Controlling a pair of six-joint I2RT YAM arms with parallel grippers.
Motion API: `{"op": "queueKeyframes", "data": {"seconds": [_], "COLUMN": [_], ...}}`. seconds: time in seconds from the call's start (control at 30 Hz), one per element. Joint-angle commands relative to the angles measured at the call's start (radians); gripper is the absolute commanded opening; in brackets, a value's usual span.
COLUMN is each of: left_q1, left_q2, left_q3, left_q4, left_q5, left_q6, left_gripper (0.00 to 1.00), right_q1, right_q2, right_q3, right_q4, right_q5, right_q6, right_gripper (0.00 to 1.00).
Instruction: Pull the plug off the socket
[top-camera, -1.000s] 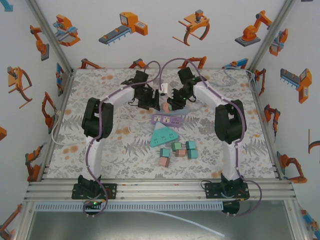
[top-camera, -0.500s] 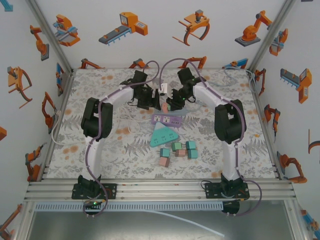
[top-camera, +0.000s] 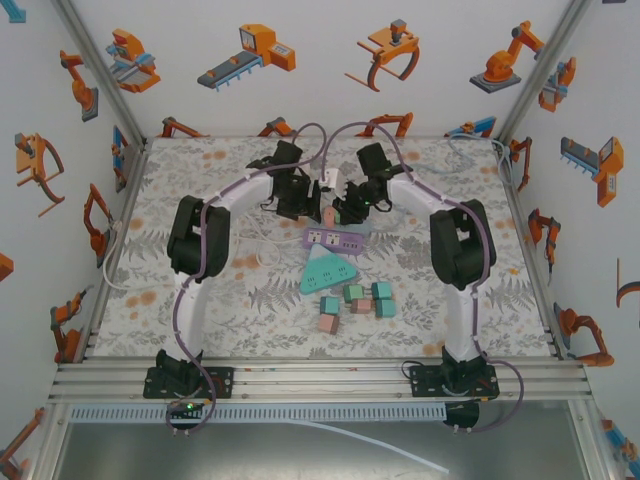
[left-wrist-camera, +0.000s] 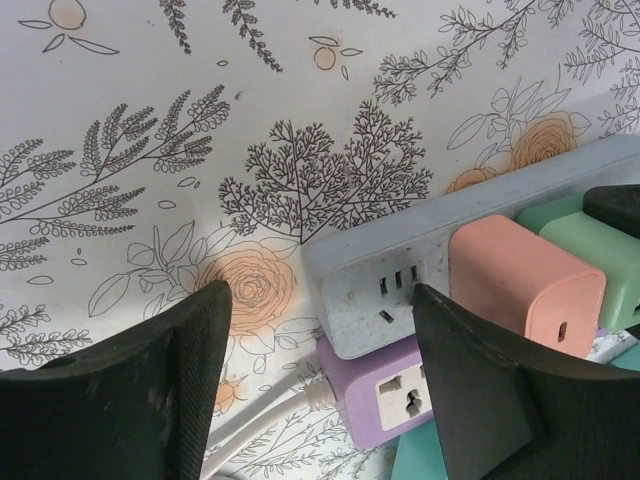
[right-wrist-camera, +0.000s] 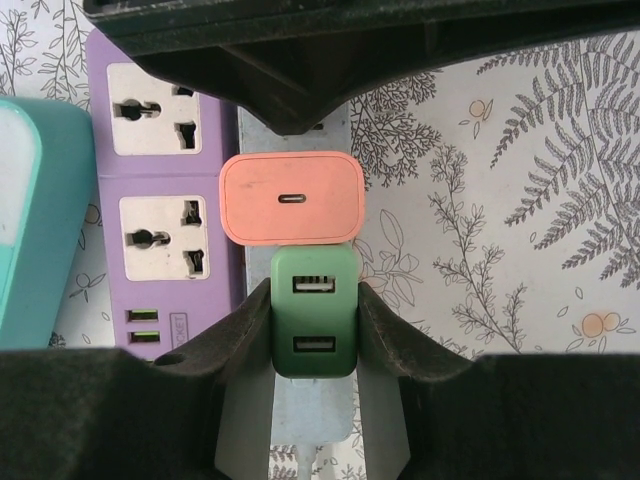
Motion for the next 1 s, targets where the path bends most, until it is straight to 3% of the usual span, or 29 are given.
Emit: {"op": "queueKeyframes", "data": {"seconds": [0.0, 0.27, 0.43, 0.63, 0.97], "left_q1": [-0.009, -0.020, -0.018, -0.018, -0.019], "left_q2": [0.130, 0.155, 0.154, 0.149, 0.140], "left_q3": [-0.042, 0.003, -0.001, -0.009, -0.025], "left_q4": [-0.223, -0.280, -0.277, -0.270, -0.251], "left_q5": [-0.248, -0.283, -0.280, -0.281, -0.283], "left_q6": [0.055, 0.060, 0.062, 0.061, 0.058], "left_gripper": [0.59, 0.57, 0.57, 0.57, 0.54], "right_q1": [0.034, 0.034, 0.060, 0.034, 0.029], "right_q2": [-0.098, -0.124, -0.126, -0.137, -0.167], "right_q3": [-0.015, -0.032, -0.018, -0.034, -0.072], "right_q4": [0.171, 0.248, 0.153, 0.246, 0.306], "right_q5": [-0.118, -0.127, -0.032, -0.168, -0.127], "right_q6": [0.109, 0.195, 0.053, 0.145, 0.151], "right_gripper": [0.00, 0.00, 0.00, 0.00, 0.00]}}
